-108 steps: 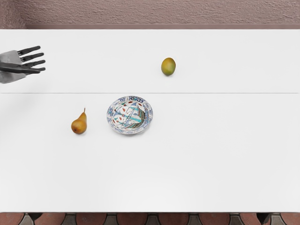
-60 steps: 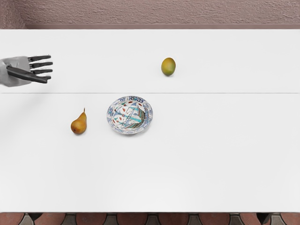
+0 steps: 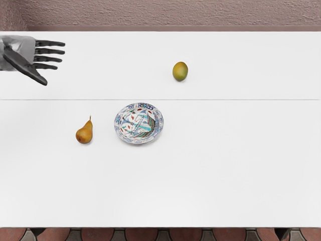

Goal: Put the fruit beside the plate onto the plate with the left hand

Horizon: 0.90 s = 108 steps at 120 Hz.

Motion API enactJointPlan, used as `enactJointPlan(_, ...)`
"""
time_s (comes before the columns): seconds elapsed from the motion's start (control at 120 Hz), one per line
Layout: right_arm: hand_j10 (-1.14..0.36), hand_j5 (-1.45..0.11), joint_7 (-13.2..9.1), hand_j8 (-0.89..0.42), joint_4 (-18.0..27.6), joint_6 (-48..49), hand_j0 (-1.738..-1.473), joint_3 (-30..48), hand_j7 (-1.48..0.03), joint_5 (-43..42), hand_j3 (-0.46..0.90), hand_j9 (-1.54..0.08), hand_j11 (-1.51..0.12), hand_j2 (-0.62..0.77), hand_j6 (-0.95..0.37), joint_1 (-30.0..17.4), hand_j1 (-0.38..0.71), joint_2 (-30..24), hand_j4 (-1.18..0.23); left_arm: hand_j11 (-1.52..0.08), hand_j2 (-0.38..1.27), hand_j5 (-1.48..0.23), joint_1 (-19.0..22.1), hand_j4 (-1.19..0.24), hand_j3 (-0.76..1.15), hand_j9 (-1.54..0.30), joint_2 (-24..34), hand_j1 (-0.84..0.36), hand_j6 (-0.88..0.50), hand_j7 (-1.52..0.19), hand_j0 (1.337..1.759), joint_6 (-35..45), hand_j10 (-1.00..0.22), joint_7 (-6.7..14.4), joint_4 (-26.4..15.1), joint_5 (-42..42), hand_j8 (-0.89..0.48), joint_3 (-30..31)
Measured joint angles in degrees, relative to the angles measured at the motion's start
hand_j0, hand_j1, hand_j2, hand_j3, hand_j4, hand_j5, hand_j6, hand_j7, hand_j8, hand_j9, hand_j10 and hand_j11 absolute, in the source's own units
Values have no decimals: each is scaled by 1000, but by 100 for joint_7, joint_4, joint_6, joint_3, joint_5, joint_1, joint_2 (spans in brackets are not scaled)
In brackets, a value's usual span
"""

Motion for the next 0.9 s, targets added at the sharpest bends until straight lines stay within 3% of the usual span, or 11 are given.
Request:
enactJointPlan(0.108,-15,-19,0,-15,0,1,-1658,-1,-20,-1,0,-19,-19,-3,-15,0,-331,0,-15,-4,0,-4,-172,-3,0,-4,49,346,-3,-4,1658,834,-3,-10,-710,-53,-3,627)
enactJointPlan(0.192,-15,-19,0,-15,0,1,-1658,-1,-19,-1,0,-19,-19,-3,-15,0,-331,0,-15,-5,0,-5,-699,-4,0,-5,-2,345,-4,-5,1658,1410,-4,-3,-938,-270,-4,1122)
enactJointPlan(0.442,-15,-19,0,-15,0,-1,-1658,-1,-19,0,0,-19,-19,-3,-15,0,-331,0,-15,-6,0,-6,-1726,-5,0,-6,-988,343,-6,-6,1658,3322,-5,34,-1102,-1588,-5,2963)
enactJointPlan(0.575,-15,-19,0,-15,-1,2,-1658,0,-19,-1,0,-19,-19,-3,-15,0,-331,0,-15,-7,0,-7,-2184,-5,0,-7,-1420,343,-5,-7,1658,4224,-5,162,-1136,-2317,-5,3685)
enactJointPlan(0.758,-15,-19,0,-15,0,4,-1658,0,-19,-1,0,-19,-19,-3,-15,0,-331,0,-15,-7,1,-7,-2382,-5,0,-7,-1933,343,-6,-7,1658,5375,-5,218,-1371,-3139,-6,4132)
enactJointPlan(0.9,-15,-19,0,-15,0,1,-1658,-1,-19,-1,0,-19,-19,-3,-15,0,-331,0,-15,-7,1,-7,-2794,-5,0,-7,-2729,343,-5,-7,1658,6235,-5,227,-1565,-3887,-5,4494)
